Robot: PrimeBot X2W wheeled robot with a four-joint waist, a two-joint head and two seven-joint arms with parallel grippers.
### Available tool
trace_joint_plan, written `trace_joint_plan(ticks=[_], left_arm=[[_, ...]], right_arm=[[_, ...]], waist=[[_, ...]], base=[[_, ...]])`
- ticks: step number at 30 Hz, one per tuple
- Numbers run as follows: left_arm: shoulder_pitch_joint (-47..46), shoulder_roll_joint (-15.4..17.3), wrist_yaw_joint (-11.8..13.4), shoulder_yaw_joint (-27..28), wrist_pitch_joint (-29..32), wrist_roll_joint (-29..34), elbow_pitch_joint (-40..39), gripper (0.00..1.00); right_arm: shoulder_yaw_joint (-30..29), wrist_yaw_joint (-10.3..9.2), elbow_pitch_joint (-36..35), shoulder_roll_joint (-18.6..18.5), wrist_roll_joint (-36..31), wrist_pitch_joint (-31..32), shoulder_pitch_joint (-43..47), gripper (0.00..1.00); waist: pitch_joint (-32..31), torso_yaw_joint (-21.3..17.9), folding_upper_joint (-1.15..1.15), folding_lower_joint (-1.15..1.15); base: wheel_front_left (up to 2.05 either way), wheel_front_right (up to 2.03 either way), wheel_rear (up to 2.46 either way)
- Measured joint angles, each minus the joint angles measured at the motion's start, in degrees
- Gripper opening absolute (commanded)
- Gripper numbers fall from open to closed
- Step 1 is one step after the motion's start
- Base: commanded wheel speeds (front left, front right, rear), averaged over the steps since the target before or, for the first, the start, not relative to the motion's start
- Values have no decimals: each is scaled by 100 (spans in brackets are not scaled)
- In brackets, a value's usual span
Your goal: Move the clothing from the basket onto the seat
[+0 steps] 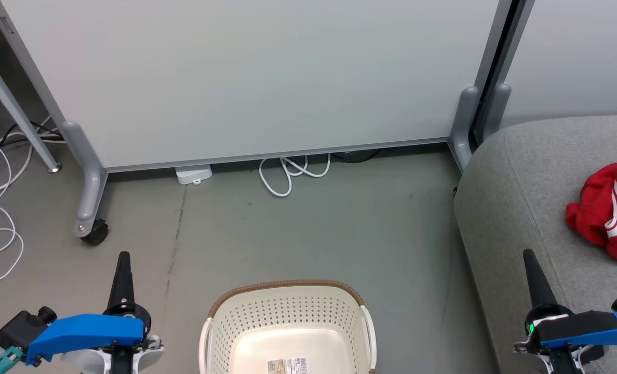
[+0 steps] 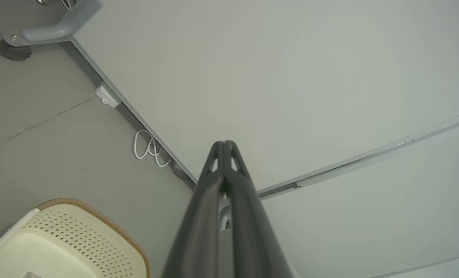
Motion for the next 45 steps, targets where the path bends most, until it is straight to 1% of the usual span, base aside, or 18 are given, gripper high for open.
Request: trace_joint_plan(ticks=[21, 45], left_arm=[[-50, 1, 32, 107, 297, -1150, -86, 0], [-112, 2, 46, 215, 564, -2235, -167, 0]], right_arm=[[-52, 0, 1, -1, 1159, 301, -87, 0], [-97, 0, 3, -1, 2264, 564, -160, 0]], waist=[[3, -39, 0, 0], [6, -84, 0, 0]], base=[[0, 0, 0], [0, 0, 0]])
